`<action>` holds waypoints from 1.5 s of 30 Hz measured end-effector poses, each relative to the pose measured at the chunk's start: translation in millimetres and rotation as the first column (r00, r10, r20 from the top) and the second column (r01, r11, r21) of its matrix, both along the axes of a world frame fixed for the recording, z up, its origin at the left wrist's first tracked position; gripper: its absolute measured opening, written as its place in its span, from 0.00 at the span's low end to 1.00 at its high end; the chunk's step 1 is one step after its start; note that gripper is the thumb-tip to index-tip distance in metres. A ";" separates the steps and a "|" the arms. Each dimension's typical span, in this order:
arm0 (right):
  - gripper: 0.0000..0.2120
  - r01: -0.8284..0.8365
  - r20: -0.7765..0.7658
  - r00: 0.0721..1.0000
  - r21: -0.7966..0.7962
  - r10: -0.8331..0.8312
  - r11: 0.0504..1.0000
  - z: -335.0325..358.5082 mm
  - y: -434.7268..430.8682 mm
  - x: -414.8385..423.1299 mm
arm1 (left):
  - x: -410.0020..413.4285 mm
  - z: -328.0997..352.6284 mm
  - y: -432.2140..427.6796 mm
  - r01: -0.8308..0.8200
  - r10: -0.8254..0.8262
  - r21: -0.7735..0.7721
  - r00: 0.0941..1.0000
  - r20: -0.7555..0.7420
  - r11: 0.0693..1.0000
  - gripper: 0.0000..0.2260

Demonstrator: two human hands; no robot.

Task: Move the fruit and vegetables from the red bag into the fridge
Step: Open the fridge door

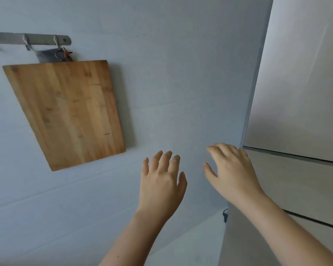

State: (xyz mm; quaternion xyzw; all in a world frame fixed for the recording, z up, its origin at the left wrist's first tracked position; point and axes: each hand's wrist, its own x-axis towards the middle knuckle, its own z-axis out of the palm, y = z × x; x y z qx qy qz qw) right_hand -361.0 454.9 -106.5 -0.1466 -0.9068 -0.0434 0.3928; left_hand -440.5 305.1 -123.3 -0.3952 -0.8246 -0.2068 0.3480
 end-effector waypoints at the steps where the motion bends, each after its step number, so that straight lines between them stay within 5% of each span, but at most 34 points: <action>1: 0.14 0.015 0.006 1.000 0.004 -0.015 1.000 -0.1 11.5 -5.1 | -7.0 -1.1 12.1 0.019 -0.019 -0.002 1.000 0.003 1.000 0.19; 12: 0.13 0.133 -0.063 0.990 0.112 -0.127 0.985 30.5 182.6 -59.5 | -86.0 28.9 185.2 0.196 -0.194 0.026 0.979 -0.057 0.980 0.21; 24: 0.17 0.161 0.030 0.980 0.459 -0.196 0.874 61.4 316.4 -112.8 | -142.4 18.9 295.3 0.350 -0.351 0.082 0.936 -0.010 0.933 0.20; 37: 0.16 0.128 0.005 0.977 0.784 -0.212 0.607 76.4 365.0 -134.7 | -183.7 22.7 359.8 0.530 -0.539 0.148 0.842 0.026 0.835 0.20; 45: 0.18 0.200 -0.046 0.962 0.789 -0.269 0.581 71.7 364.1 -138.0 | -185.8 14.6 369.2 0.592 -0.605 0.140 0.792 0.084 0.794 0.20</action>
